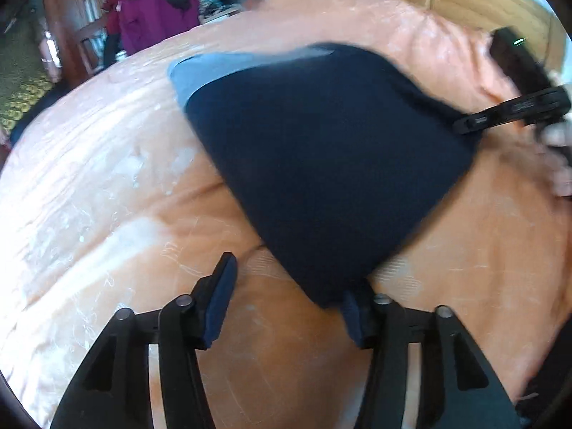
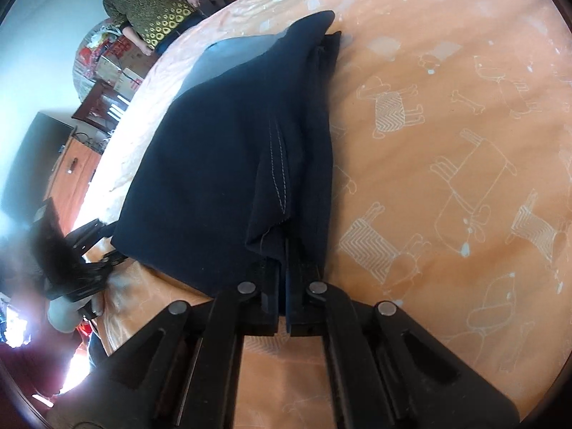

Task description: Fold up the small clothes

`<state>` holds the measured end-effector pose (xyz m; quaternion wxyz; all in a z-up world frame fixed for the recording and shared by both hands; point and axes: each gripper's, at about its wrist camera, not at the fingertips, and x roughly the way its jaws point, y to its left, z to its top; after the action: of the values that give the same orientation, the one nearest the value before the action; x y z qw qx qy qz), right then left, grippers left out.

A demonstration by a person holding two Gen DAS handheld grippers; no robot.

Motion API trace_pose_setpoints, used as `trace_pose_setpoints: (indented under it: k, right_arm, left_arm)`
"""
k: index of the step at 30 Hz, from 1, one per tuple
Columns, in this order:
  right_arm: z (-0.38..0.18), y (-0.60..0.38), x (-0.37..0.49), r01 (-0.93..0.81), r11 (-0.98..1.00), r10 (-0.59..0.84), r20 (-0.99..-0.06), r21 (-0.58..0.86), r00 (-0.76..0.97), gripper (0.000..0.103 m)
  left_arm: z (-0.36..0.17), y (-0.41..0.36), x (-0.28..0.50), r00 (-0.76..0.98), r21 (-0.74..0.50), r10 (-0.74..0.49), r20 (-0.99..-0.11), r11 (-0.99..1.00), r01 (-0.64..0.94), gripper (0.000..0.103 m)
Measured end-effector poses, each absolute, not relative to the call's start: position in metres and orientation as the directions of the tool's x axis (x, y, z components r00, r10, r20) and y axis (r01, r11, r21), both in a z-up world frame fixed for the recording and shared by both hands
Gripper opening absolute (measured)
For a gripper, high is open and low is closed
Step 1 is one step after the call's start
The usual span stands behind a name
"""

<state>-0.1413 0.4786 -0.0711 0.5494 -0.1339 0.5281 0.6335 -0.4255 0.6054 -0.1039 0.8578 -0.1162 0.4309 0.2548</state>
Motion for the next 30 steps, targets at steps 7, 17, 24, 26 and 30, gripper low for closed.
trace_pose_setpoints:
  k: [7,17,24,26,30]
  right_arm:
    - [-0.082,0.478,-0.138,-0.803,0.176,0.567,-0.725,0.570,-0.391,0.000]
    - [-0.034,0.455,-0.149,-0.894,0.126,0.580,-0.763,0.431,-0.286,0.019]
    - [-0.023,0.514,-0.148,-0.922,0.123,0.617,-0.755,0.368,-0.220,0.032]
    - [-0.044,0.538,-0.143,-0.925,0.159,0.583,-0.789,0.345,-0.194,0.027]
    - [-0.057,0.548,-0.138,-0.928,0.172,0.590,-0.788,0.332,-0.173,0.007]
  left_arm:
    - [-0.039,0.602,-0.464,0.703,-0.123,0.359,-0.614,0.836,-0.535,0.050]
    - [-0.105,0.657,-0.437,0.608,-0.177,0.223,-0.762,0.831,-0.527,0.061]
    - [-0.073,0.668,-0.454,0.680,-0.220,0.286,-0.675,0.802,-0.556,0.060]
    - [-0.071,0.669,-0.447,0.684,-0.219,0.283,-0.672,0.806,-0.549,0.060]
    - [-0.068,0.666,-0.433,0.695,-0.219,0.265,-0.668,0.823,-0.524,0.060]
